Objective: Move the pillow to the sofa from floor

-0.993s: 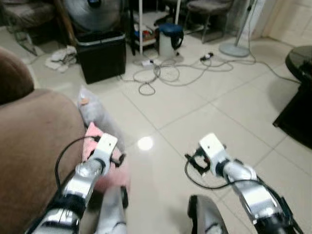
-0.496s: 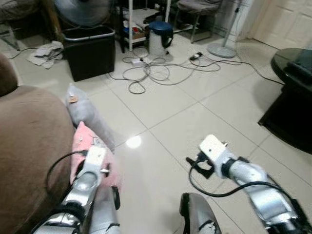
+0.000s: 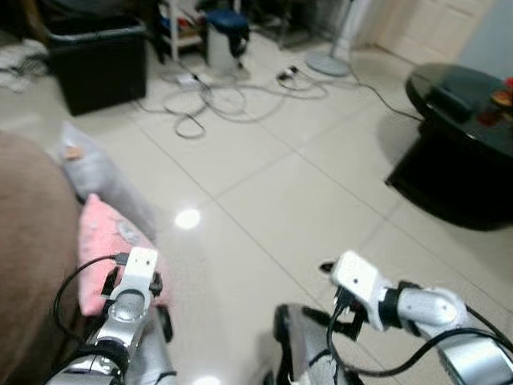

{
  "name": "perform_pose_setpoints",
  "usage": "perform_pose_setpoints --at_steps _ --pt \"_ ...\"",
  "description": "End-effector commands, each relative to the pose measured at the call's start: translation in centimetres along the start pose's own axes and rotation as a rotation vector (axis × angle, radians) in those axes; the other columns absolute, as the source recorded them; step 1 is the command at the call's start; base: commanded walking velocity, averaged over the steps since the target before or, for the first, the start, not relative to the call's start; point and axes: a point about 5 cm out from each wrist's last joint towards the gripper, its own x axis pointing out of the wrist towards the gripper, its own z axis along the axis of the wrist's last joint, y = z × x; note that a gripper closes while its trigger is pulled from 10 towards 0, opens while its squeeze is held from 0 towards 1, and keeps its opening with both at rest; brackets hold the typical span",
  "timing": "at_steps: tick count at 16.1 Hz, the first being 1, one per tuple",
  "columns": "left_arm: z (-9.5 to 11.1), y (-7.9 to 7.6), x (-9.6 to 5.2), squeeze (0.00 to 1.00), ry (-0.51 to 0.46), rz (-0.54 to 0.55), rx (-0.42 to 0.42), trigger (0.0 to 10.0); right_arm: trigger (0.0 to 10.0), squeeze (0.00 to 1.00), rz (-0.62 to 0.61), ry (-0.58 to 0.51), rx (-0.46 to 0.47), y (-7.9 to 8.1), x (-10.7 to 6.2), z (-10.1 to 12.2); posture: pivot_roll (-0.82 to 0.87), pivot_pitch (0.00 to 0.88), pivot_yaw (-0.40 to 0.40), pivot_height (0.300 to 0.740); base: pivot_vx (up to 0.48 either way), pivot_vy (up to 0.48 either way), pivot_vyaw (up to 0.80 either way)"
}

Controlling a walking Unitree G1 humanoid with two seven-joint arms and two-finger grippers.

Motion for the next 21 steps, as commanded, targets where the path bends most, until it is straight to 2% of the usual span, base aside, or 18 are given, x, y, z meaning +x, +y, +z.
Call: perform_pose_setpoints --at_steps 1,3,6,10,11,12,13,14,15,16,21 --pt "-0.6 0.3 -0.1 1.00 0.016 0.036 0.031 10.0 10.0 0.00 0.025 0.007 -0.024 0.3 -0.2 0.2 -0.23 0.144 -0.214 0.563 0.000 0.000 0.00" --pt "-0.8 2.5 -0.1 1.00 0.002 0.171 0.101 10.0 10.0 0.00 0.046 -0.005 -0.045 0.8 -0.3 1.1 -0.25 0.169 -0.238 0.563 0.000 0.000 0.00" --pt "-1.5 4.7 -0.2 1.00 0.020 0.293 0.125 10.0 10.0 0.00 0.077 -0.011 -0.050 1.7 -0.8 1.8 -0.26 0.202 -0.235 0.563 0.000 0.000 0.00" --pt "-2.2 5.1 -0.3 1.00 0.049 0.287 0.149 10.0 10.0 0.00 0.081 0.000 -0.053 2.3 -1.3 2.1 -0.29 0.202 -0.229 0.563 0.000 0.000 0.00" --pt "-2.3 5.0 -0.3 0.93 0.058 0.274 0.151 10.0 10.0 0.00 0.077 0.012 -0.060 2.4 -1.6 2.0 -0.31 0.195 -0.229 0.563 0.000 0.000 0.00" --pt "-2.4 5.1 -0.3 0.78 0.070 0.268 0.150 10.0 10.0 0.00 0.065 0.022 -0.065 2.3 -2.1 2.2 -0.34 0.177 -0.238 0.563 0.000 0.000 0.00" --pt "-2.4 5.1 -0.3 0.56 0.072 0.266 0.149 10.0 10.0 0.00 0.063 0.024 -0.065 2.3 -2.2 2.2 -0.34 0.177 -0.238 0.563 0.000 0.000 0.00" --pt "-2.3 4.9 -0.3 0.20 0.078 0.259 0.147 9.3 10.0 0.00 0.063 0.031 -0.068 2.3 -2.4 2.2 -0.35 0.167 -0.244 0.563 0.000 0.000 0.00" --pt "-2.3 4.7 -0.2 0.00 0.083 0.244 0.142 4.7 10.0 0.00 0.065 0.038 -0.071 2.2 -2.7 2.2 -0.34 0.165 -0.247 0.563 0.000 0.000 0.00" --pt "-2.2 4.4 -0.2 0.00 0.084 0.231 0.152 0.0 10.0 0.00 0.065 0.042 -0.072 2.2 -2.9 2.2 -0.34 0.158 -0.252 0.563 0.000 0.000 0.00" --pt "-2.8 4.1 -0.4 0.00 0.102 0.229 0.209 0.0 10.0 0.00 0.071 0.048 -0.077 2.2 -3.6 2.4 -0.34 0.145 -0.270 0.563 0.000 0.000 0.00"
